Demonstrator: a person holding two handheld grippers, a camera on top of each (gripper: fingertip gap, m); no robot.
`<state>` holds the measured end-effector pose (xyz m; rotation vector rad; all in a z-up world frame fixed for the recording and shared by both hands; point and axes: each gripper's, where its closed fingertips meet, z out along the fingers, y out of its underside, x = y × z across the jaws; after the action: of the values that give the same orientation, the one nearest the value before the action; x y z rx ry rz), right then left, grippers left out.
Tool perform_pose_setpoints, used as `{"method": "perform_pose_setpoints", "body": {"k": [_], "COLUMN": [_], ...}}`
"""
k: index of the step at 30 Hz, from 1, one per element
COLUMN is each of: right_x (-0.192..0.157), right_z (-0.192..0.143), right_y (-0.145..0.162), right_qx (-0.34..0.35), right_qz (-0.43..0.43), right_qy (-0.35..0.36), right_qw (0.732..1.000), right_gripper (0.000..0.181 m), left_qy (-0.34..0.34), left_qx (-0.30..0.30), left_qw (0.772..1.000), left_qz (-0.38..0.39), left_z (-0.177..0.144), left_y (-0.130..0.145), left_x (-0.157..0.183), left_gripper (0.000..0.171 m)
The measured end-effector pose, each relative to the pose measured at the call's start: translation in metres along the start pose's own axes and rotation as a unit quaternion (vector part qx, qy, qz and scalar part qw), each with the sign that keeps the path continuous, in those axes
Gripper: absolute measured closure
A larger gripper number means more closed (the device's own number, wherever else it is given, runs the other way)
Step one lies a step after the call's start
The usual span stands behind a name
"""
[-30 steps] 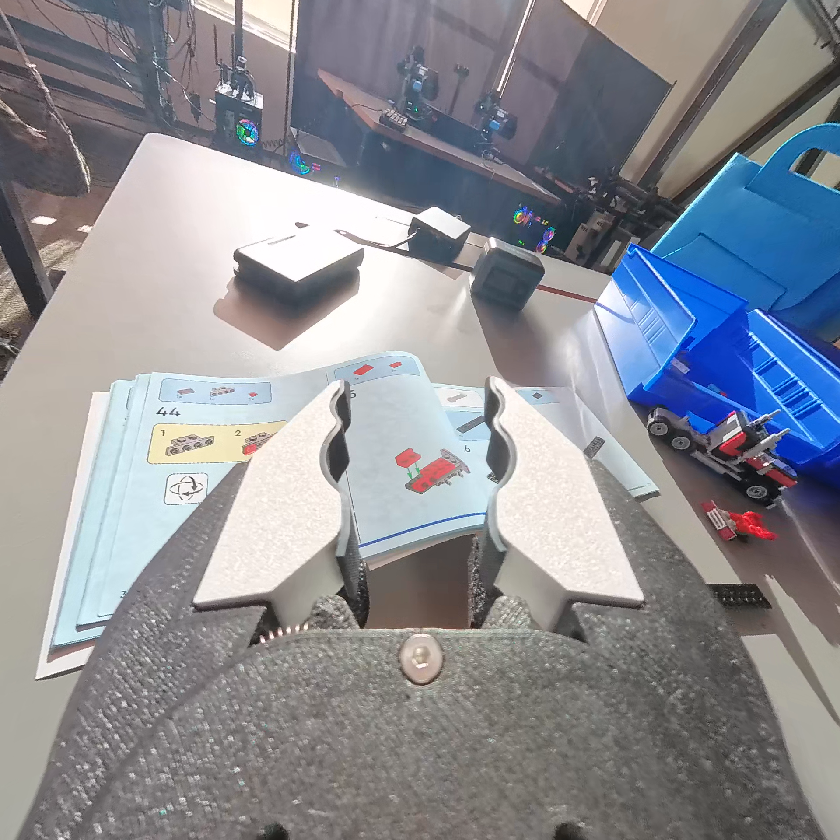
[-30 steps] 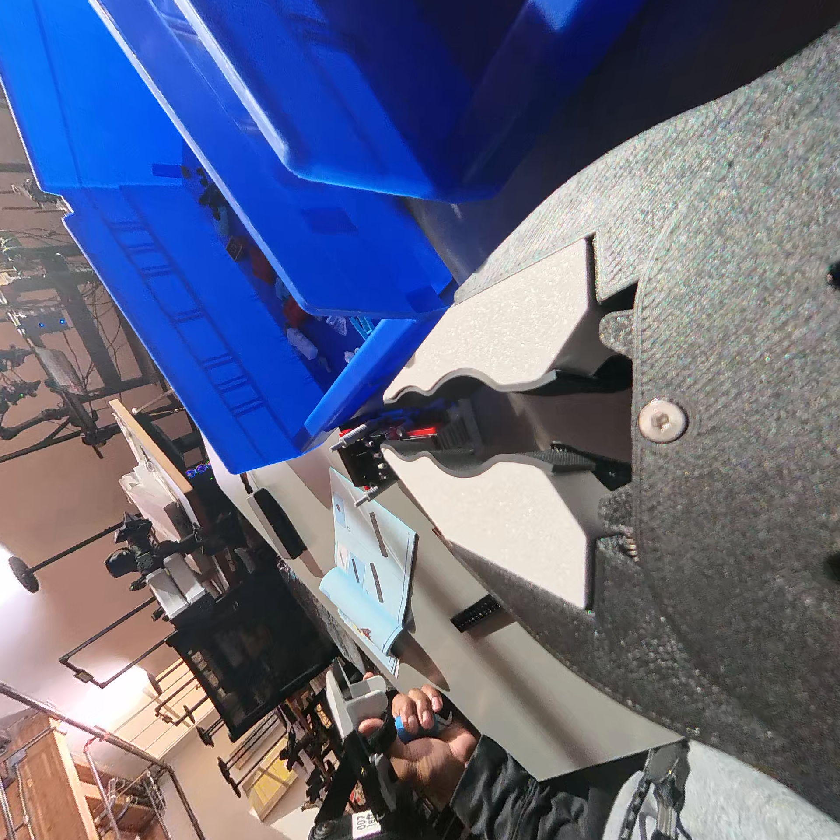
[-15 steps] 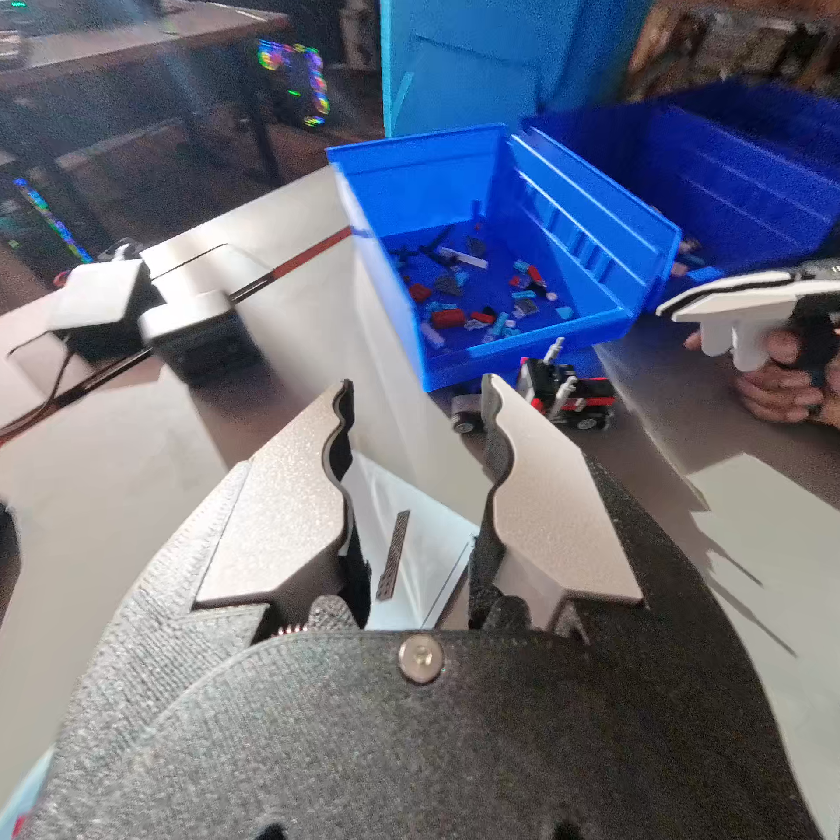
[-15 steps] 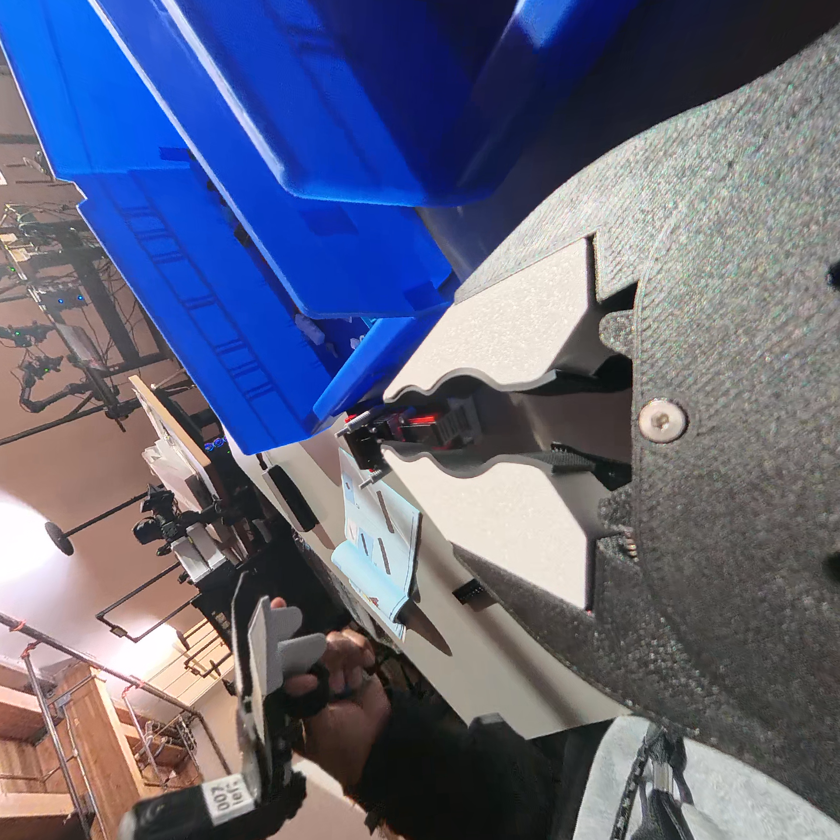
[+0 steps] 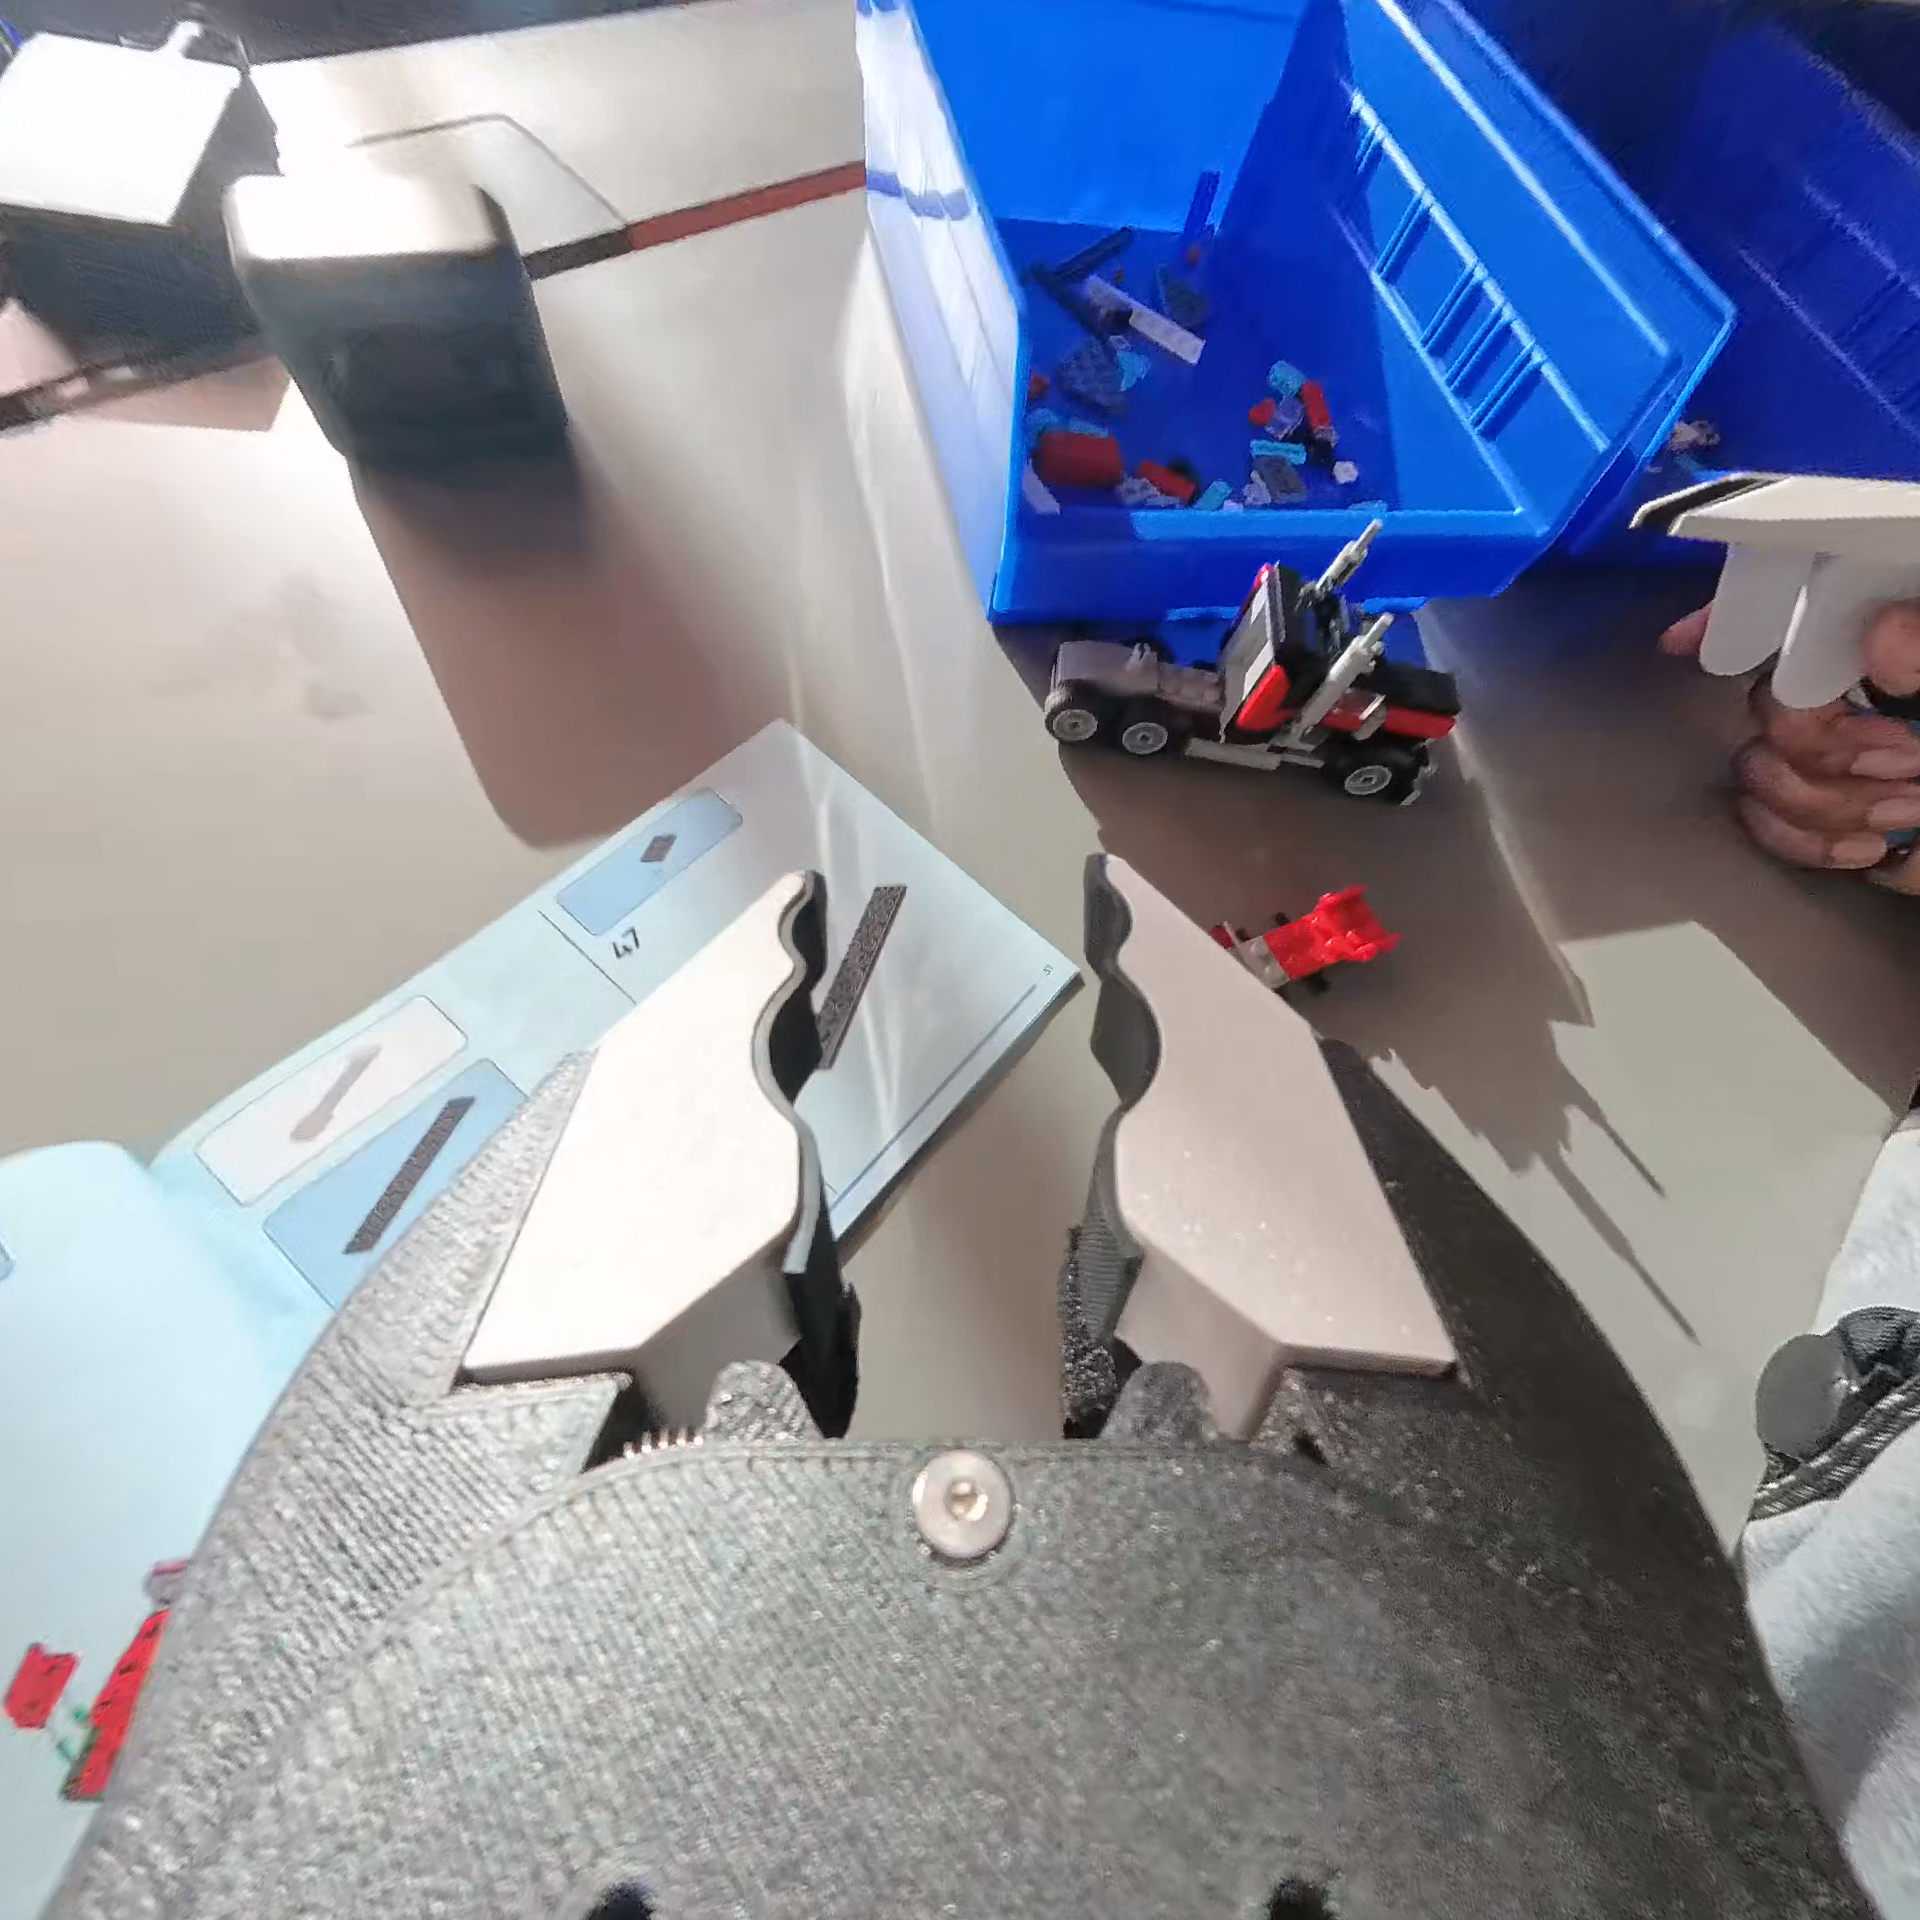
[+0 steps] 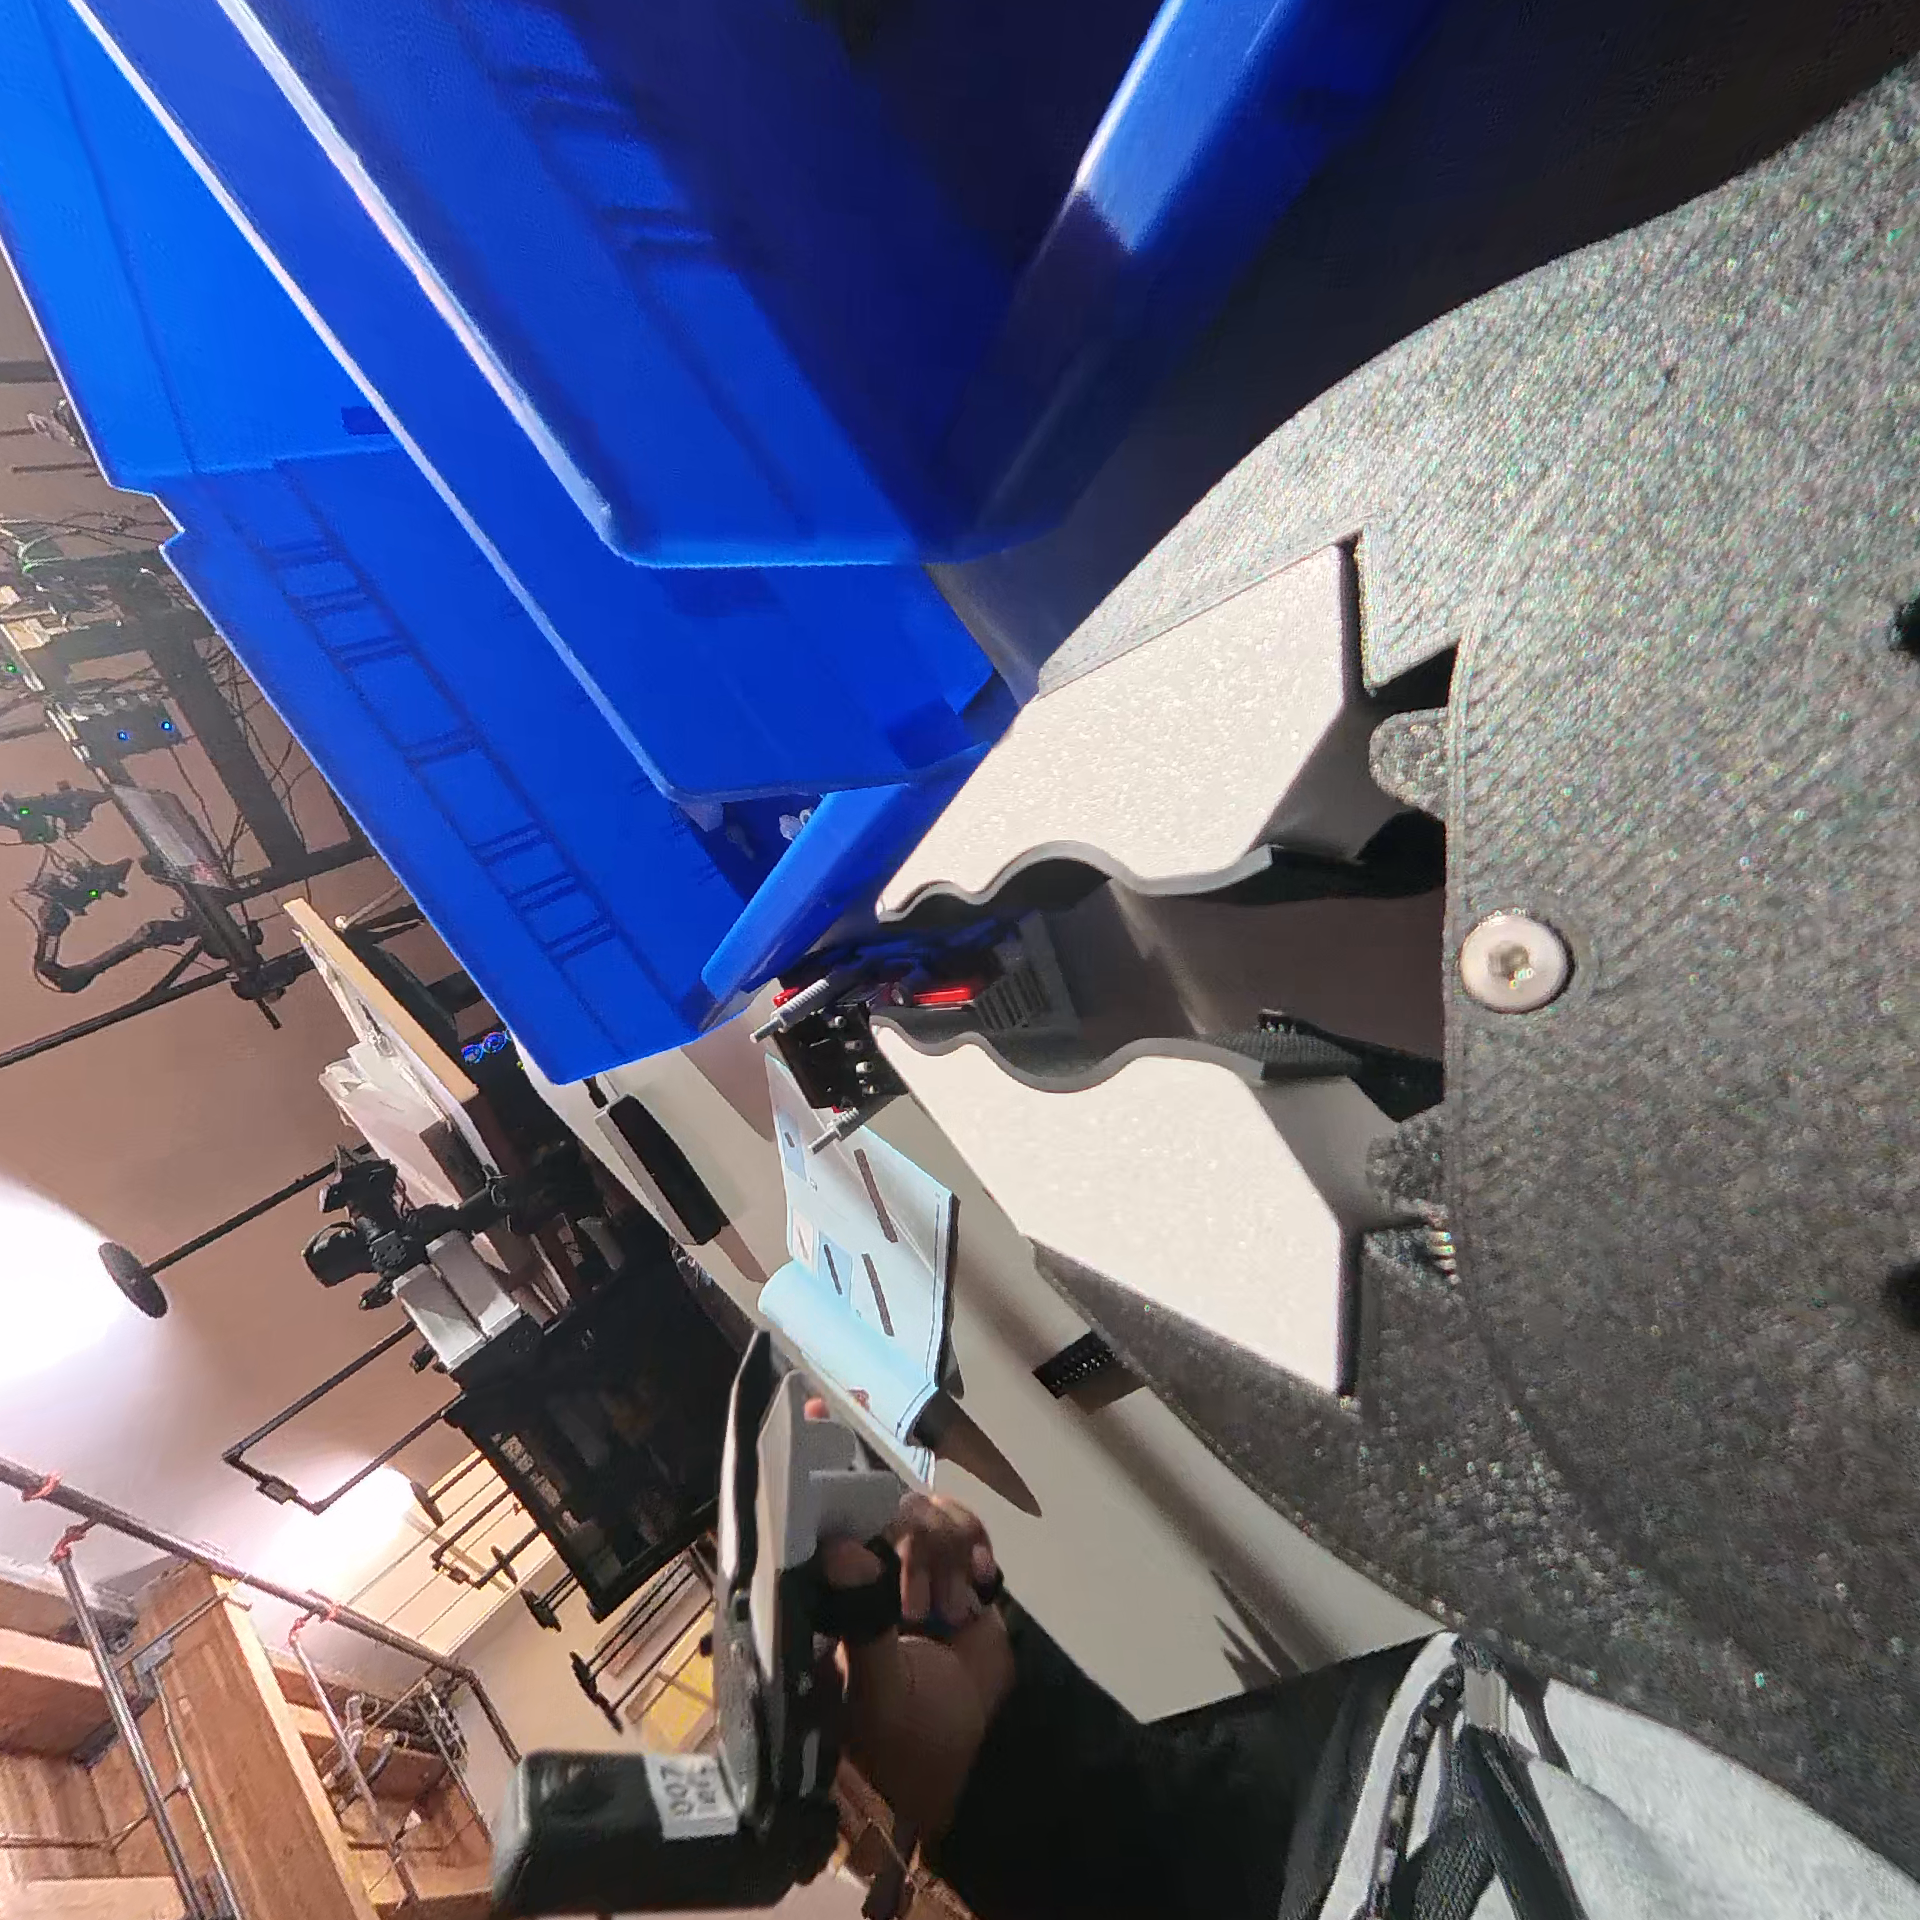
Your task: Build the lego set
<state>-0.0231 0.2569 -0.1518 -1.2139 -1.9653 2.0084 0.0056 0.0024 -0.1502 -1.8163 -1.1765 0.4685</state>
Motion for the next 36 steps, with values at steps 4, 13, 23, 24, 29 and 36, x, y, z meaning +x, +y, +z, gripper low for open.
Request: {"method": "perform_pose_setpoints", "body": {"k": [4, 13, 23, 24, 29, 36], "right_x": [0.000, 0.001, 0.001, 0.001, 0.001, 0.002], "right_z": [0.001, 0.001, -0.002, -0.002, -0.003, -0.003], "right_y": [0.001, 0.001, -0.003, -0.003, -0.004, -0.003], "right_qx": [-0.005, -0.005, 0.009, 0.010, 0.013, 0.013], "right_qz": [0.001, 0.005, 0.009, 0.010, 0.012, 0.014], "right_qy": [0.000, -0.001, -0.006, -0.006, -0.007, -0.006], "right_qw": [1.000, 1.000, 1.000, 1.000, 1.000, 1.000], "right_gripper": [0.165, 0.165, 0.164, 0.165, 0.165, 0.165], "left_qy": [0.034, 0.161, 0.170, 0.167, 0.161, 0.169], "left_qx": [-0.005, -0.153, -0.324, -0.329, -0.338, -0.334], "left_qw": [0.998, 0.946, 0.875, 0.872, 0.868, 0.872], "left_qz": [0.061, 0.235, 0.317, 0.322, 0.327, 0.314], "left_z": [0.010, 0.144, 0.254, 0.258, 0.270, 0.265], "left_y": [-0.045, -0.108, -0.051, -0.049, -0.048, -0.048], "left_x": [0.024, 0.135, 0.142, 0.140, 0.136, 0.136], "left_gripper": [0.121, 0.125, 0.129, 0.129, 0.136, 0.145]}}
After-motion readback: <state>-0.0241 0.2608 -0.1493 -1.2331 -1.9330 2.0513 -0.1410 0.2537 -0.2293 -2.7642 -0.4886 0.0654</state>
